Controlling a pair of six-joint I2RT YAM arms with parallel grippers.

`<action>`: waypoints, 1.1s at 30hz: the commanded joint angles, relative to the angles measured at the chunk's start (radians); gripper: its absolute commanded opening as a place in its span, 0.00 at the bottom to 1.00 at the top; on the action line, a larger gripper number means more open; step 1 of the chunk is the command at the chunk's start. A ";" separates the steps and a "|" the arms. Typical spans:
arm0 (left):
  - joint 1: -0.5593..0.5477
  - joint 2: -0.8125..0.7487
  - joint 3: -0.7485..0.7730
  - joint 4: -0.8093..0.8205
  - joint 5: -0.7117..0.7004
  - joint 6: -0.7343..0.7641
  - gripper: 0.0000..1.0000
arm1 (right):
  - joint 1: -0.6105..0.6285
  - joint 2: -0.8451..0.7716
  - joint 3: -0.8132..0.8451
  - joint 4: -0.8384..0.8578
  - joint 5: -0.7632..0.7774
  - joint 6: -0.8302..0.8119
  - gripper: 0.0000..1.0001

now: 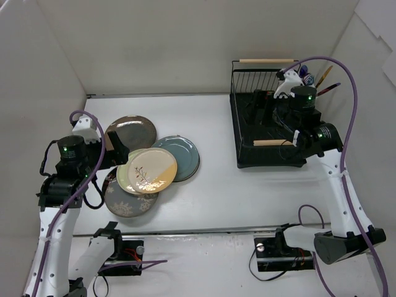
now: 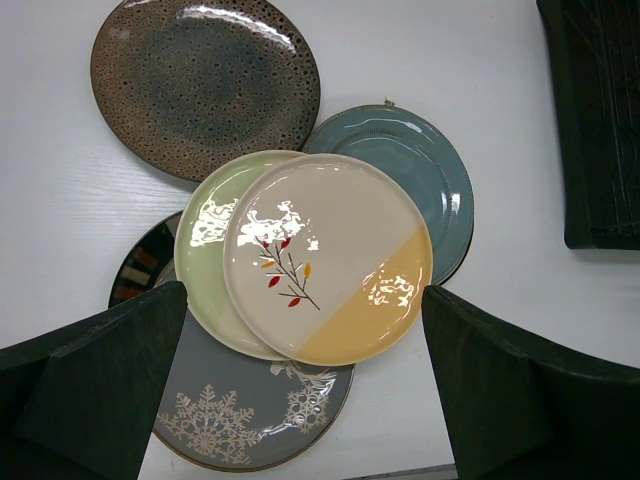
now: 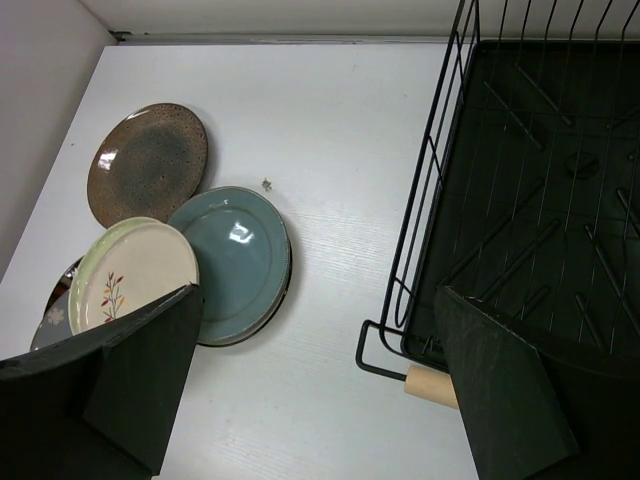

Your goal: Load the plates into the dish rack

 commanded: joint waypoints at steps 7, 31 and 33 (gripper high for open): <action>0.007 0.013 0.021 0.044 0.011 0.006 0.99 | 0.077 0.043 0.083 0.073 -0.049 -0.017 0.96; 0.007 -0.093 -0.152 0.077 0.053 0.072 0.99 | 0.438 0.543 0.151 0.111 -0.150 0.137 0.81; 0.007 -0.102 -0.163 0.077 0.056 0.072 0.99 | 0.445 0.578 0.138 0.120 -0.165 0.145 0.81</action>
